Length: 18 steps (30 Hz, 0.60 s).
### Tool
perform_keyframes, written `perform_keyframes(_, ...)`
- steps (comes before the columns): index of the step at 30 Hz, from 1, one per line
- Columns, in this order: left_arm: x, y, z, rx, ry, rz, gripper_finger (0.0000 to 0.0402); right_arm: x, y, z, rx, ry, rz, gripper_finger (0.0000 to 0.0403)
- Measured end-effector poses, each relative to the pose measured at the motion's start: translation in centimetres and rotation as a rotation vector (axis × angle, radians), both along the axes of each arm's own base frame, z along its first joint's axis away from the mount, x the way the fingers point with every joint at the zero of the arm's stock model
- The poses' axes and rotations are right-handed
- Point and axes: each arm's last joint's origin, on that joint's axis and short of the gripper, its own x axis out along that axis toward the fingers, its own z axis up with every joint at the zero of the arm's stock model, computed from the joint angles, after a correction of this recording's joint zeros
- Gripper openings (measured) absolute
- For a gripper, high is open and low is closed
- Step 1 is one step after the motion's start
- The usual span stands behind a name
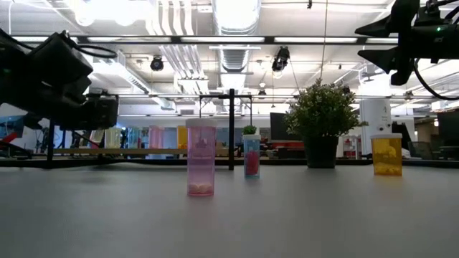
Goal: Pick and place medicine bottles onto shelf by color
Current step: Put the yellow pill bottle on the shelf aligned with the other yellow pill bottles
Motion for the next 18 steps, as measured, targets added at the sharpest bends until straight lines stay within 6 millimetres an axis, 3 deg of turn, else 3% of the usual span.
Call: perform_keyframes(18,-0.85,0.01,-1.02,-0.005,0.014,0.004,0.0087,0.00,0.00,0.00,0.000,0.000,0.000,0.0260)
